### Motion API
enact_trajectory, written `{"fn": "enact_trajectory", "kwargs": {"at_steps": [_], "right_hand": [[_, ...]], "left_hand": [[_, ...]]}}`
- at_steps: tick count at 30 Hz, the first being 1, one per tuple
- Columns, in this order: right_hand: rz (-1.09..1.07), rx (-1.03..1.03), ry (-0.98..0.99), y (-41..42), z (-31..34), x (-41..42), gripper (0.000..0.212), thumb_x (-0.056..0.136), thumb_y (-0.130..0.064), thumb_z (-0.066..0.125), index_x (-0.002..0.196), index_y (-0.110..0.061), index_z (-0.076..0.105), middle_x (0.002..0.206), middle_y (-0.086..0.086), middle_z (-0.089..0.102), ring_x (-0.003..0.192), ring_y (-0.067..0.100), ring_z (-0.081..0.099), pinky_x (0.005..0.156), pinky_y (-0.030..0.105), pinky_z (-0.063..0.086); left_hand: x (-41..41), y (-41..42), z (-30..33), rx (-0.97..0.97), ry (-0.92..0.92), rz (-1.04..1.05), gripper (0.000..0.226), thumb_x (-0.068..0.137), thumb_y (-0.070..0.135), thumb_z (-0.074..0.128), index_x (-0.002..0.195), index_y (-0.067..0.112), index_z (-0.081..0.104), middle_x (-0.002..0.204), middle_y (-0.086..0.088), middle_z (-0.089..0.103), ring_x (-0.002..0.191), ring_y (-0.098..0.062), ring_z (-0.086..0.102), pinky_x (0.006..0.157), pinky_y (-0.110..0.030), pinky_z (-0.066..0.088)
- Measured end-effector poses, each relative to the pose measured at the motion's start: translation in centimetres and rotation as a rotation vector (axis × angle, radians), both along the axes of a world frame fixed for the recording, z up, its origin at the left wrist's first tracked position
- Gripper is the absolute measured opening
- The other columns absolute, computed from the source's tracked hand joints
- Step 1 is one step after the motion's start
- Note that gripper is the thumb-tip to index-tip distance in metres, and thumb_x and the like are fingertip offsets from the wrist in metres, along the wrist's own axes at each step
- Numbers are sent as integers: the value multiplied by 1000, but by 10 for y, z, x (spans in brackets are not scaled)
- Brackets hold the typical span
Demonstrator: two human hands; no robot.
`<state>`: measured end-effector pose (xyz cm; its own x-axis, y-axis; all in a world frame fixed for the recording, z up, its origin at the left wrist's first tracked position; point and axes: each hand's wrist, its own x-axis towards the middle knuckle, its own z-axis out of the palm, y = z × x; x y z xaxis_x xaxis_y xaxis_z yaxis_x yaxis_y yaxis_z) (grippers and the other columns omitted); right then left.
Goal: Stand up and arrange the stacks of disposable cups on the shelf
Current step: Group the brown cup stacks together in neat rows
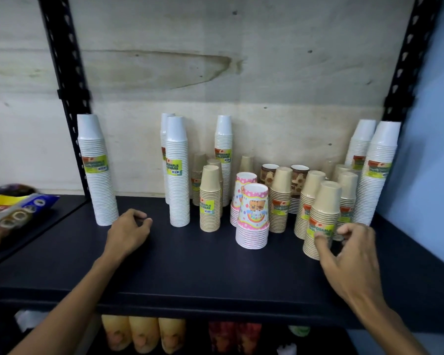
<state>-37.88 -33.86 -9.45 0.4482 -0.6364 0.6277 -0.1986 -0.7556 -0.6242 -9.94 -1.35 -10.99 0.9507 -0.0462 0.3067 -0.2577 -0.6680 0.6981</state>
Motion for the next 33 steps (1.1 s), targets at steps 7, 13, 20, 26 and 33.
{"fn": "enact_trajectory", "kwargs": {"at_steps": [7, 13, 20, 26, 33], "right_hand": [[176, -131, -91, 48, 14, 30, 29, 83, -28, 72, 89, -17, 46, 88, -1, 46, 80, 19, 49, 69, 31, 39], [319, -150, -99, 88, 23, 60, 27, 83, -41, 61, 88, -20, 46, 89, -5, 47, 80, 14, 47, 69, 21, 33], [528, -115, -23, 152, 28, 110, 20, 88, -36, 65, 91, -26, 48, 84, -12, 54, 76, 4, 54, 66, 15, 42], [563, -55, 174, 194, 22, 161, 55, 92, -36, 62, 138, -17, 39, 130, -3, 47, 117, 11, 51, 98, 25, 44], [434, 88, 332, 211, 5, 207, 98, 96, -32, 57, 154, -6, -17, 165, 12, -7, 153, 25, -1, 123, 31, 8]], "left_hand": [[-10, 11, 2, -23, -16, -33, 17, 90, 33, 66, 101, 21, 63, 89, 11, 64, 85, -10, 60, 80, -30, 44], [-21, 32, 6, -73, -75, -3, 15, 89, 39, 66, 92, 24, 63, 86, 12, 66, 79, -3, 60, 76, -28, 45], [-11, 60, 17, -219, -199, 197, 34, 82, 44, 70, 98, 21, 52, 92, 2, 61, 83, -18, 61, 69, -34, 43], [19, 67, 17, -184, -117, 243, 85, 77, 41, 79, 143, 15, 33, 138, -11, 37, 112, -33, 56, 94, -50, 48], [55, 70, 14, -149, 65, 136, 84, 77, 35, 80, 144, 14, 35, 139, -9, 54, 124, -28, 54, 103, -48, 44]]}}
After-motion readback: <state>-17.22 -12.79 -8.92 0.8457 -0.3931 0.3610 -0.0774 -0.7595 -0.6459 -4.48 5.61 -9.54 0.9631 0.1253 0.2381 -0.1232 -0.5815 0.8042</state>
